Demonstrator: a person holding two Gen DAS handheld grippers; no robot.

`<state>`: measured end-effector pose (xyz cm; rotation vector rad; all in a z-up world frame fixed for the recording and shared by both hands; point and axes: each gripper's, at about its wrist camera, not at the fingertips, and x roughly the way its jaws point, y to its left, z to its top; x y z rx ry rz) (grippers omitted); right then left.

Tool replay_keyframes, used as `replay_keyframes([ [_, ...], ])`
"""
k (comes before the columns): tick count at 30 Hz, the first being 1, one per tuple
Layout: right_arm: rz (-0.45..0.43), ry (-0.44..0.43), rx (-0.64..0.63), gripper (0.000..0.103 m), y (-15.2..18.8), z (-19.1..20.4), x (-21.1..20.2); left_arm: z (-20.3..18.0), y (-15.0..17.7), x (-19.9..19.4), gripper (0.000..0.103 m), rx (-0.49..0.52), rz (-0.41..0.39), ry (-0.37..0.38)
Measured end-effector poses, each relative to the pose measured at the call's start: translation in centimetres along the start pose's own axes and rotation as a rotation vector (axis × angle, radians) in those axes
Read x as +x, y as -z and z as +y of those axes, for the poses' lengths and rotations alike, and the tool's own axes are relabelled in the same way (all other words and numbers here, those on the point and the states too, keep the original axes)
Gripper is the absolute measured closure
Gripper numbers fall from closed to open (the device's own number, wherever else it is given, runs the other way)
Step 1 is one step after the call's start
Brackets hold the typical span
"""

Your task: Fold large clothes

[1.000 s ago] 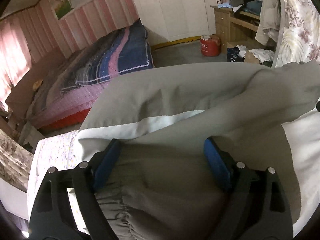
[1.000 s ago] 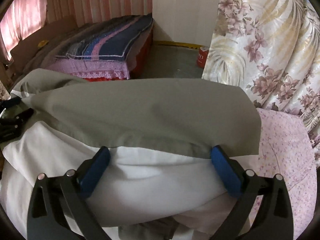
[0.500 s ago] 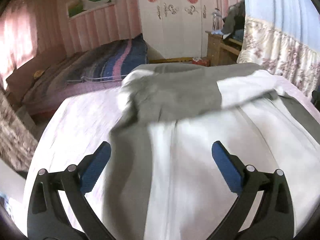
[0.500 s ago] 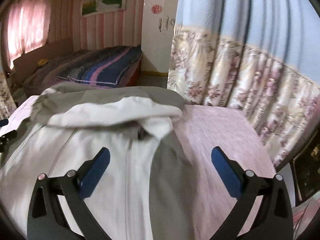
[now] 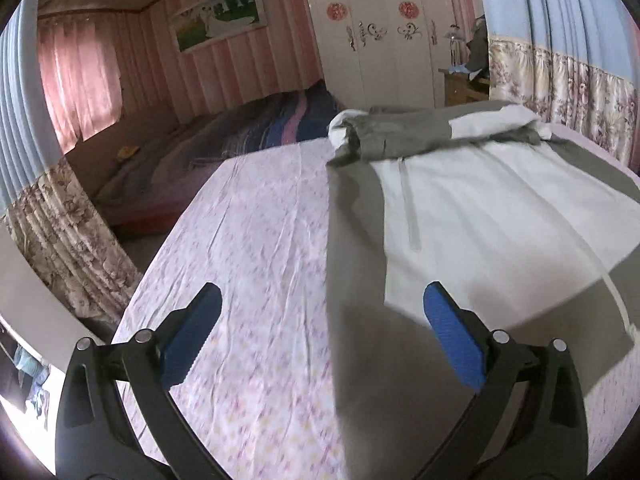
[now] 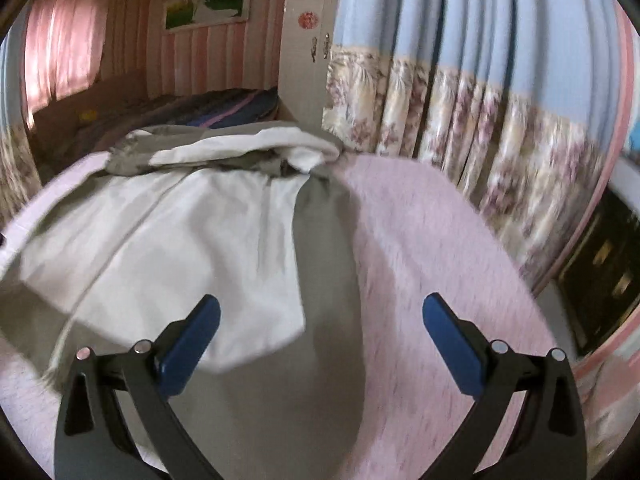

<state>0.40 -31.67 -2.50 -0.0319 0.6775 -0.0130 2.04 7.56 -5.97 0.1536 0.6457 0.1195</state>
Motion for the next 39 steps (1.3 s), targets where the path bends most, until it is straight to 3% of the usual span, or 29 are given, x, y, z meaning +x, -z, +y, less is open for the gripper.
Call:
replay_keyframes([
  [4, 0.032, -0.016, 0.030, 0.002, 2.7, -2.4, -1.9, 1.5, 1.8, -1.2, 0.003, -0.042, 0.018, -0.012],
  [11, 0.116, -0.101, 0.038, 0.003, 5.0, -2.1, -0.2, -0.9, 4.2, -0.5, 0.003, -0.004, 0.106, 0.119],
  [13, 0.159, -0.128, 0.054, 0.011, 5.2, -1.6, 1.4, -2.0, 4.7, 0.3, 0.004, 0.008, 0.145, 0.152],
  [16, 0.216, -0.203, 0.056, 0.041, 5.4, -0.4, 3.4, -3.8, 4.0, 1.2, 0.004, 0.046, 0.174, 0.188],
  [17, 0.219, -0.211, 0.050, 0.055, 5.5, 0.1, 3.5, -4.3, 3.7, 1.7, 0.004, 0.053, 0.187, 0.212],
  [18, 0.210, -0.204, 0.028, 0.061, 5.4, 0.6, 3.5, -4.6, 3.5, 2.1, 0.004, 0.051, 0.197, 0.234],
  [19, 0.200, -0.207, 0.013, 0.066, 5.3, 1.0, 3.4, -4.8, 3.3, 2.9, 0.007, 0.035, 0.217, 0.257],
  [20, 0.187, -0.219, 0.011, 0.082, 5.1, 1.1, 3.3, -5.0, 3.2, 3.3, 0.021, 0.026, 0.223, 0.281],
  [21, 0.178, -0.232, 0.019, 0.086, 4.9, 1.1, 3.1, -5.3, 3.0, 3.5, 0.034, 0.022, 0.223, 0.318],
  [23, 0.145, -0.232, 0.005, 0.088, 4.6, 1.2, 2.4, -6.0, 2.6, 3.3, 0.103, 0.030, 0.194, 0.323],
  [30, 0.027, -0.280, 0.039, 0.088, 4.1, -0.1, -2.0, -6.6, 2.6, -1.3, 0.103, 0.101, 0.105, 0.316],
  [34, -0.003, -0.296, 0.024, 0.088, 4.2, 0.4, -3.7, -3.4, 2.8, -4.5, 0.103, 0.048, 0.051, 0.281],
  [39, 0.006, -0.299, 0.031, 0.088, 4.1, -0.3, -3.8, 0.9, 3.7, -4.7, 0.103, -0.059, 0.090, 0.241],
])
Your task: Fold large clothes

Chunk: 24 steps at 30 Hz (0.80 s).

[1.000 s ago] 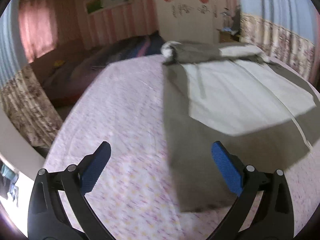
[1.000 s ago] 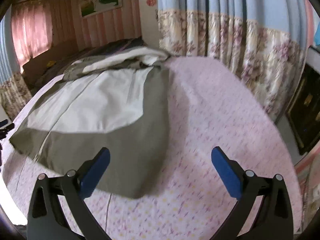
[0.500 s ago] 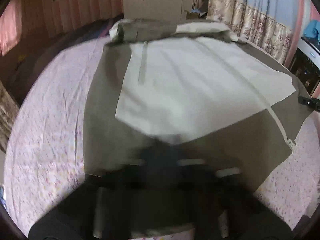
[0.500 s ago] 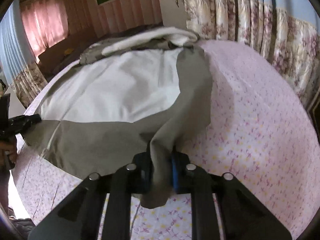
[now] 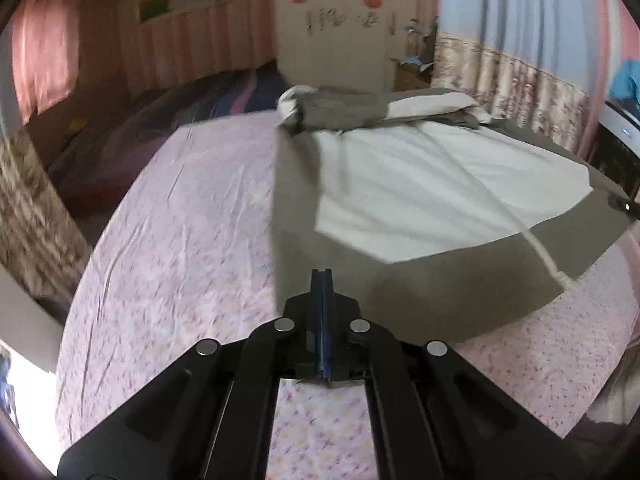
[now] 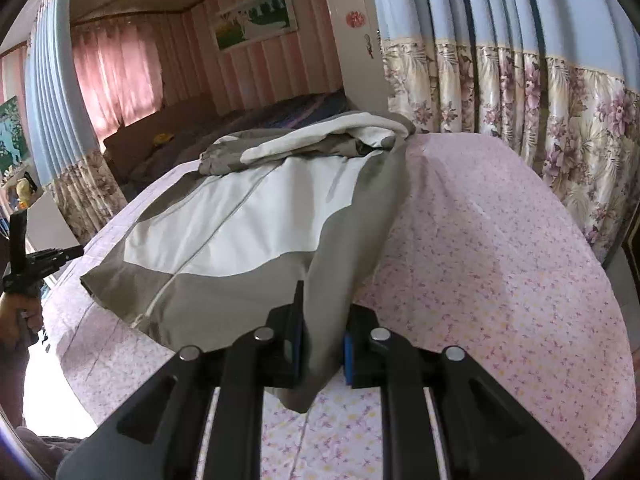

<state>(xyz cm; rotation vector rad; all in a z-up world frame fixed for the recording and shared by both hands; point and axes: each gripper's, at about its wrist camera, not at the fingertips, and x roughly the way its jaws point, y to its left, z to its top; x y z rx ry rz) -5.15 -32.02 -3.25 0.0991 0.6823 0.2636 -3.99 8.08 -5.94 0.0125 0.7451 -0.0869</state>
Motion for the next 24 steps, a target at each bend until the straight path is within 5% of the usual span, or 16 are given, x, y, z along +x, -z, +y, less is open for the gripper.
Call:
replay_keyframes([
  [3, 0.001, 0.016, -0.007, 0.088, -0.1, 0.1, 0.2, 0.6, 0.4, 0.8, 0.101, -0.043, 0.031, -0.007],
  [4, -0.001, 0.016, -0.004, 0.088, -0.1, 0.1, 0.2, 0.6, 0.6, 1.2, 0.093, -0.050, 0.038, -0.015],
  [6, -0.009, 0.013, 0.008, 0.088, -0.2, 0.0, 0.2, 0.5, 1.1, 2.5, 0.034, -0.059, 0.062, -0.032],
  [10, -0.011, 0.011, 0.008, 0.088, -0.4, -0.1, 0.2, 0.4, 1.6, 4.3, 0.024, -0.097, 0.099, -0.020],
  [13, -0.005, 0.011, 0.014, 0.088, -0.2, -0.4, 0.4, -0.9, 1.8, 5.9, 0.028, -0.099, 0.135, 0.036],
  [15, -0.006, 0.008, 0.025, 0.088, 0.0, -0.5, 0.4, -2.6, 1.7, 5.9, 0.077, -0.023, 0.106, 0.028],
  [17, -0.009, 0.007, 0.033, 0.088, 0.2, -0.5, 0.4, -4.0, 1.6, 5.8, 0.099, 0.029, 0.100, 0.049],
  [24, -0.069, -0.011, 0.044, 0.088, 0.3, -0.7, -1.9, -3.9, 0.2, -0.3, 0.099, 0.036, -0.082, 0.027],
])
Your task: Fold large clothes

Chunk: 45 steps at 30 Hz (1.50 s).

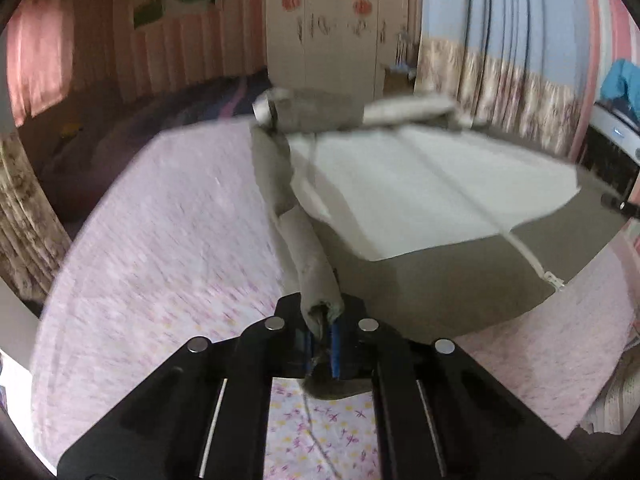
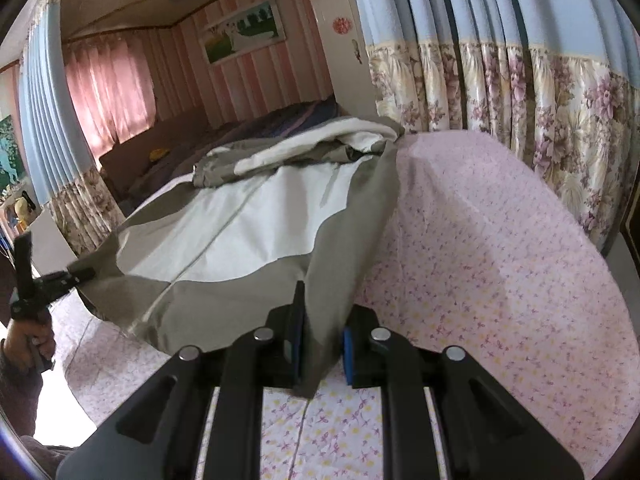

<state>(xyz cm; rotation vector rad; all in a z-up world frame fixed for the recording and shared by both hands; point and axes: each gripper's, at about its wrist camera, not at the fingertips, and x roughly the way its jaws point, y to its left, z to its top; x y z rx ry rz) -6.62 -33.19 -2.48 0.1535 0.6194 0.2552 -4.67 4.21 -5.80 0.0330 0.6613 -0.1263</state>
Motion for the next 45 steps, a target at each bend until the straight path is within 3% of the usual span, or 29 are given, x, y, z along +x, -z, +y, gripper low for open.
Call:
replay_keyframes([
  [10, -0.191, -0.031, -0.073, 0.088, -3.1, 2.2, -9.3, -0.3, -4.3, -11.2, 0.098, 0.026, -0.214, 0.033],
  [13, -0.210, -0.028, -0.078, 0.088, -4.1, 2.3, -10.0, -0.4, -5.7, -12.0, 0.097, 0.037, -0.230, 0.038],
  [18, -0.204, -0.028, -0.079, 0.088, -5.8, 2.3, -8.1, 0.0, -7.8, -9.9, 0.097, 0.015, -0.220, 0.046],
  [25, -0.195, -0.034, -0.037, 0.088, -11.3, 1.1, -3.1, 2.0, -13.2, -4.0, 0.095, -0.056, -0.189, 0.076],
  [30, -0.167, -0.008, -0.047, 0.088, -17.4, 0.4, 2.8, 3.9, -19.6, 2.3, 0.093, -0.064, -0.156, 0.048],
  [37, -0.075, 0.041, -0.038, 0.088, -25.0, -1.6, 13.8, 5.1, -27.1, 13.1, 0.093, -0.036, -0.071, -0.005],
  [45, 0.034, 0.101, 0.047, 0.088, -27.8, -5.4, 27.4, 7.2, -30.7, 26.1, 0.090, -0.056, 0.032, -0.076],
])
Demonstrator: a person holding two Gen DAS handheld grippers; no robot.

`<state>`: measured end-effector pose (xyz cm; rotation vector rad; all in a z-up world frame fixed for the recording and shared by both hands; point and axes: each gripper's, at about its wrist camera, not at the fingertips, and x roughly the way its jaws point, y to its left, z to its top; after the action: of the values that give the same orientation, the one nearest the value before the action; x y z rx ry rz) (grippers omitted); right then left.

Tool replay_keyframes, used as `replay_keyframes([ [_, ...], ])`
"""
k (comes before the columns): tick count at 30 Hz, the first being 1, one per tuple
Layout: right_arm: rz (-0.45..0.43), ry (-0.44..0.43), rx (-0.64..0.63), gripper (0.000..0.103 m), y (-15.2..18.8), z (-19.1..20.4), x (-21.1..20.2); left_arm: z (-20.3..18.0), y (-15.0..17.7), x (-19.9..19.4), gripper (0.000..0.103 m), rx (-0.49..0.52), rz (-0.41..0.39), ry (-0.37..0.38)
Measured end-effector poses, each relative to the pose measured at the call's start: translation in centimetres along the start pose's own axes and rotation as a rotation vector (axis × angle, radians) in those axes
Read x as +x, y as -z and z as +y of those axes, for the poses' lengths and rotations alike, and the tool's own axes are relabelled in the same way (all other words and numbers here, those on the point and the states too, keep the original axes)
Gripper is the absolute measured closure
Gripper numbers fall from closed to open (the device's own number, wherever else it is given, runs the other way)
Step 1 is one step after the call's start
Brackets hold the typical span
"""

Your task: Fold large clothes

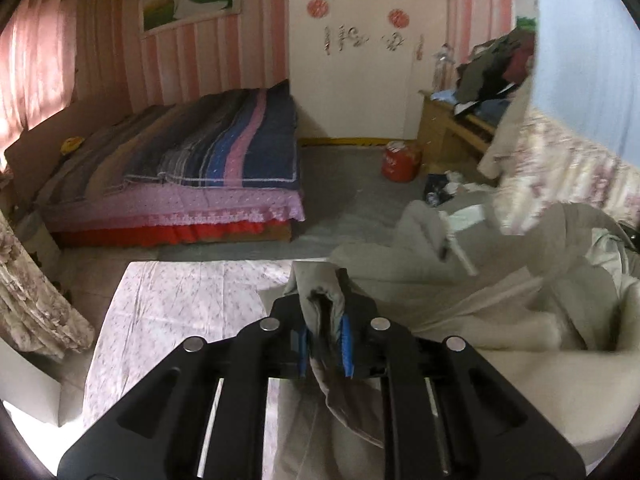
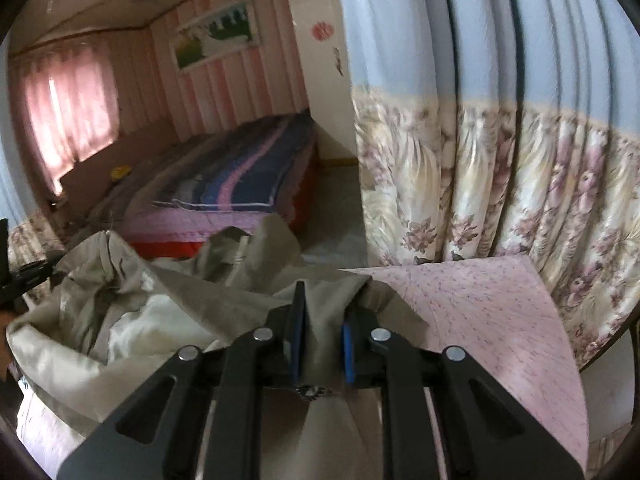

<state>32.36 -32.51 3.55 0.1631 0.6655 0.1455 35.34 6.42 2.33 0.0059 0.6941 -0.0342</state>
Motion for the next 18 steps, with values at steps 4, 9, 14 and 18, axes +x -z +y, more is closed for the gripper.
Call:
replay_keyframes([
  [4, 0.087, 0.004, 0.054, 0.085, 0.1, -1.3, 6.1, 0.2, 0.1, 6.3, 0.086, -0.005, 0.075, -0.043],
  [9, 0.069, -0.008, 0.055, 0.038, 0.8, -1.9, 6.1, 1.9, 0.9, 8.3, 0.038, -0.040, 0.105, 0.004],
  [14, -0.049, -0.012, -0.007, 0.028, 1.9, -2.5, -1.0, 3.4, 1.9, 1.8, 0.018, -0.046, 0.021, 0.021],
  [18, -0.064, 0.018, -0.041, 0.028, 7.0, -3.2, -6.9, 3.3, 7.5, -3.9, 0.013, -0.016, -0.002, -0.023],
])
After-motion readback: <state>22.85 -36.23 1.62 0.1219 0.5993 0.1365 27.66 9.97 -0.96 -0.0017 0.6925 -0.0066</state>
